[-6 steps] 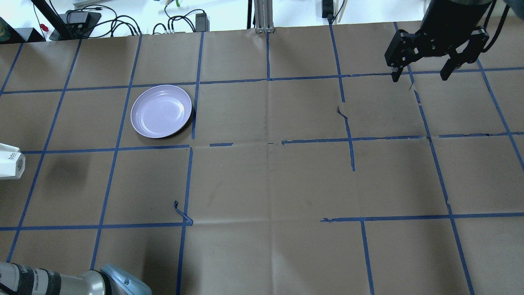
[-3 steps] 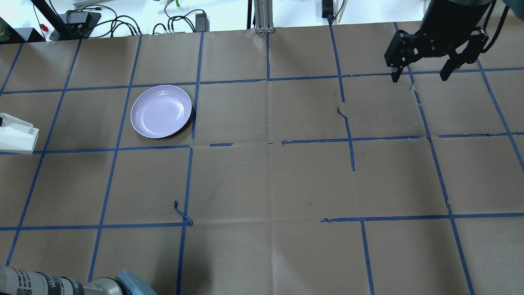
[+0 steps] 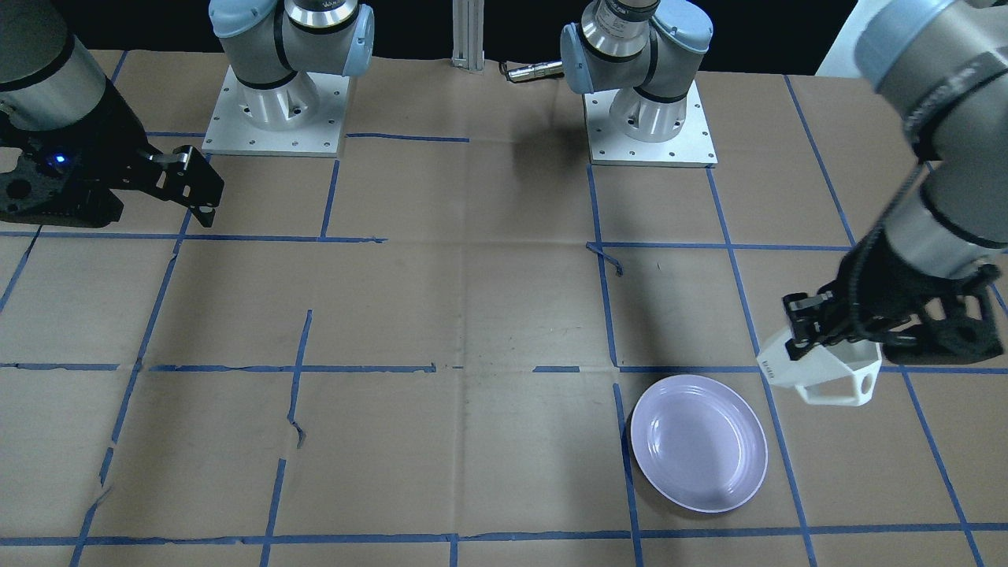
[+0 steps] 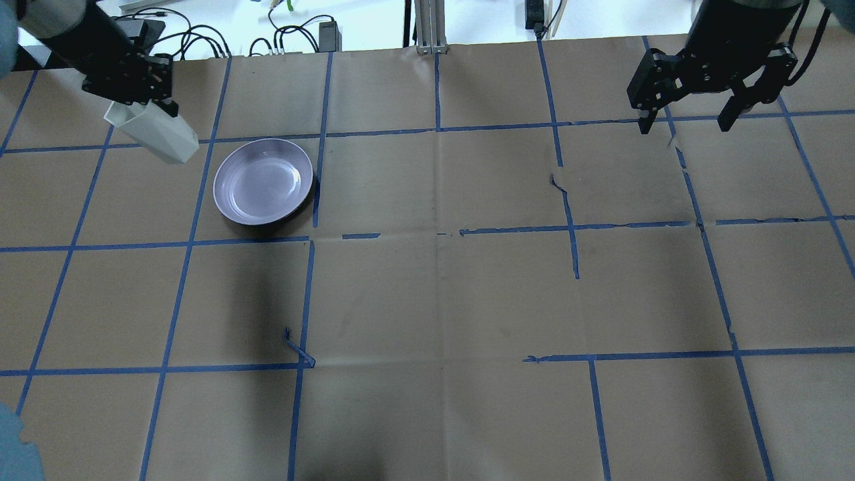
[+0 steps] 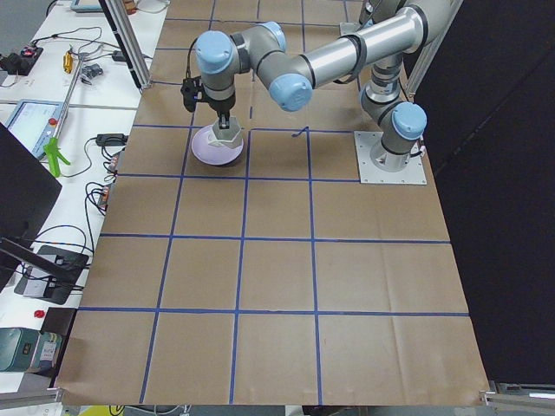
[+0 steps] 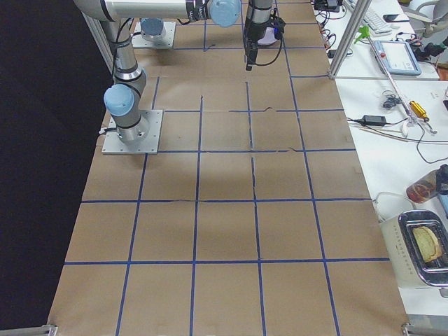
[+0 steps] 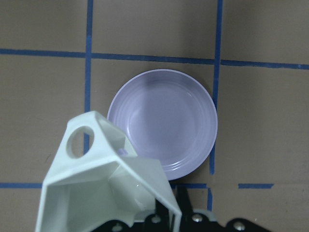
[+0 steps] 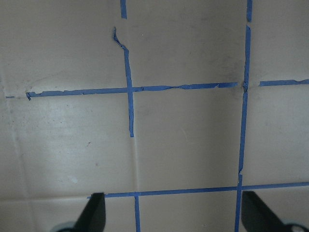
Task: Flip cup and place on plate
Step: 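Carry the cup with the left gripper over the plate, rotating it upright, then lower the upright cup onto the plate with the left gripper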
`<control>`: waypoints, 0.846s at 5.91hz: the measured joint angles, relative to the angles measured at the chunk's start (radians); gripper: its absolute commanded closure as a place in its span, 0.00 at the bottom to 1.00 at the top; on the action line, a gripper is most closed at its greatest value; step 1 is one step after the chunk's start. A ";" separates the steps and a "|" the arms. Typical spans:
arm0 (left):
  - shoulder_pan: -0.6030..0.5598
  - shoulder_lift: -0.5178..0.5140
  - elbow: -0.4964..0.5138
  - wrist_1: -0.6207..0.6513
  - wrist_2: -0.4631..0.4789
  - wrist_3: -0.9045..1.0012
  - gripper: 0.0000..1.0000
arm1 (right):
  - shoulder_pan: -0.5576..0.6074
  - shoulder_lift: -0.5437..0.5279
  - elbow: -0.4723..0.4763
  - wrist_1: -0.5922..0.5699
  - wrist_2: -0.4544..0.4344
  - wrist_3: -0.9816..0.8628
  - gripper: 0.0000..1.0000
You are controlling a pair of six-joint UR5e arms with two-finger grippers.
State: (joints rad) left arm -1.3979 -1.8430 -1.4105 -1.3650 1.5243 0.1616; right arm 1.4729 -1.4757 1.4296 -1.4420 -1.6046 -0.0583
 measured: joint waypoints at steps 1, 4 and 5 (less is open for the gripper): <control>-0.084 -0.018 -0.015 0.065 0.069 -0.018 1.00 | 0.000 0.000 0.000 0.000 0.000 0.000 0.00; -0.122 -0.130 -0.140 0.356 0.106 0.038 1.00 | 0.000 0.000 0.000 0.000 0.000 0.000 0.00; -0.116 -0.174 -0.193 0.477 0.109 0.048 1.00 | 0.000 0.000 0.000 0.001 0.000 0.000 0.00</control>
State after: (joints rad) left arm -1.5134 -2.0169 -1.6038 -0.8882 1.6328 0.2097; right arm 1.4728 -1.4758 1.4296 -1.4413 -1.6045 -0.0583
